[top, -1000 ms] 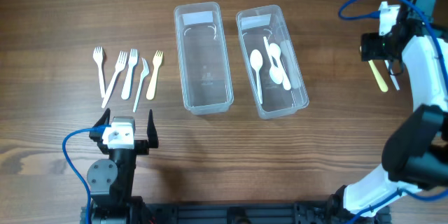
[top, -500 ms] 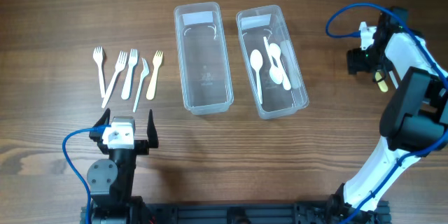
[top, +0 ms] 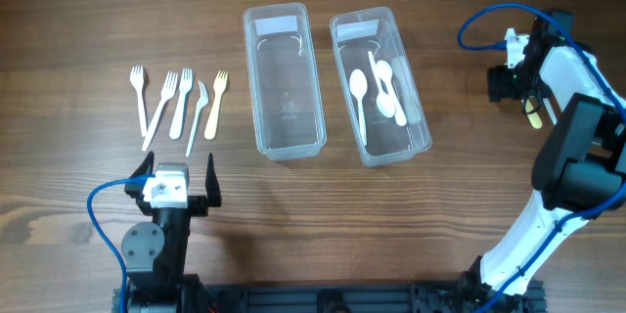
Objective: Pack container
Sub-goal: 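Grasp the cream spoon with the right gripper, then place the cream spoon into the right container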
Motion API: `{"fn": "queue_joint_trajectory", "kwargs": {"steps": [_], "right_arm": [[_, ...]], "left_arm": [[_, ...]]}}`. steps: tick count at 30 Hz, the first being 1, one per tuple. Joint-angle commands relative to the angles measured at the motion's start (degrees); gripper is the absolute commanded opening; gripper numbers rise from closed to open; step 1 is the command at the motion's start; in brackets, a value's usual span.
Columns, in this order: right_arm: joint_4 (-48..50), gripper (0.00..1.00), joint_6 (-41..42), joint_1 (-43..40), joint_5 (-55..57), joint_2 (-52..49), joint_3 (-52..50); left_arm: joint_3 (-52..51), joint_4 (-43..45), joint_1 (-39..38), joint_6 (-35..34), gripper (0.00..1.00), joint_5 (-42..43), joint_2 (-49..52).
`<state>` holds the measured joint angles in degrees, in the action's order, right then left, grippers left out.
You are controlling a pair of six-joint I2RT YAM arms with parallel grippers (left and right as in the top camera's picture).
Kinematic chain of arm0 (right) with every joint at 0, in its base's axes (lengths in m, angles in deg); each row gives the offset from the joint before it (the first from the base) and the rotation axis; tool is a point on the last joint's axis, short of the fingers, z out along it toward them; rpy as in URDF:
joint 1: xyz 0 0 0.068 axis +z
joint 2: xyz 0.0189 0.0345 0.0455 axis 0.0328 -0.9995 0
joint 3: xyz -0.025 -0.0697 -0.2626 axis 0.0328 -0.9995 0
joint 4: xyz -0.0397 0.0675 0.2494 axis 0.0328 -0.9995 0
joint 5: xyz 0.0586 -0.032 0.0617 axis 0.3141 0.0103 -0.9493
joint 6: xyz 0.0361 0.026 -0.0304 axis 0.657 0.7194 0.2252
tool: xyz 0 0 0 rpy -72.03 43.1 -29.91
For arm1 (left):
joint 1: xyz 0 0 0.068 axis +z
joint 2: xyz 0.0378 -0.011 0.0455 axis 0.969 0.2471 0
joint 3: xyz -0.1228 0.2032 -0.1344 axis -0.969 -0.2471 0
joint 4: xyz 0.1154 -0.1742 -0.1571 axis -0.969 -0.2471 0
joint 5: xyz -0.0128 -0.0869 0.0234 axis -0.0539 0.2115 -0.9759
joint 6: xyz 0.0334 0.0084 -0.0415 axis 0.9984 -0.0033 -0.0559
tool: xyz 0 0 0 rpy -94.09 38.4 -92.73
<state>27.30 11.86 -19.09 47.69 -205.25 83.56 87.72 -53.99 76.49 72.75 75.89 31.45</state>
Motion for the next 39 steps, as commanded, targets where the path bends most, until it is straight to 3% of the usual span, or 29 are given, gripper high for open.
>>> {"fn": "queue_joint_trajectory", "kwargs": {"steps": [1, 10, 14, 21, 23, 29, 39], "right_arm": [[0.7, 0.72, -2.1, -0.8, 0.6, -2.1, 0.6], [1.7, 0.69, -1.9, -2.7, -1.2, -2.1, 0.6], [1.7, 0.42, -1.8, -3.4, -4.1, -2.2, 0.5], [1.4, 0.34, -1.7, -3.4, -5.2, -2.2, 0.5], [1.0, 0.23, -1.7, -3.4, -7.2, -2.2, 0.5], [0.6, 0.05, 1.7, -3.2, -10.8, -2.2, 0.5], [-1.6, 0.04, 7.3, 0.4, -11.2, 2.1, 2.5]], "left_arm": [[-0.5, 0.2, -0.1, 1.1, 1.00, 0.0, -0.4], [-0.5, 0.2, -0.1, 1.1, 1.00, 0.0, -0.4], [-0.5, 0.2, -0.1, 1.1, 1.00, 0.1, -0.4], [-0.5, 0.2, -0.1, 1.1, 1.00, 0.0, -0.4], [-0.5, 0.2, -0.1, 1.1, 1.00, 0.0, -0.4], [-0.5, 0.2, -0.1, 1.1, 1.00, 0.0, -0.4], [-0.5, 0.2, -0.1, 1.1, 1.00, 0.1, -0.4]]}}
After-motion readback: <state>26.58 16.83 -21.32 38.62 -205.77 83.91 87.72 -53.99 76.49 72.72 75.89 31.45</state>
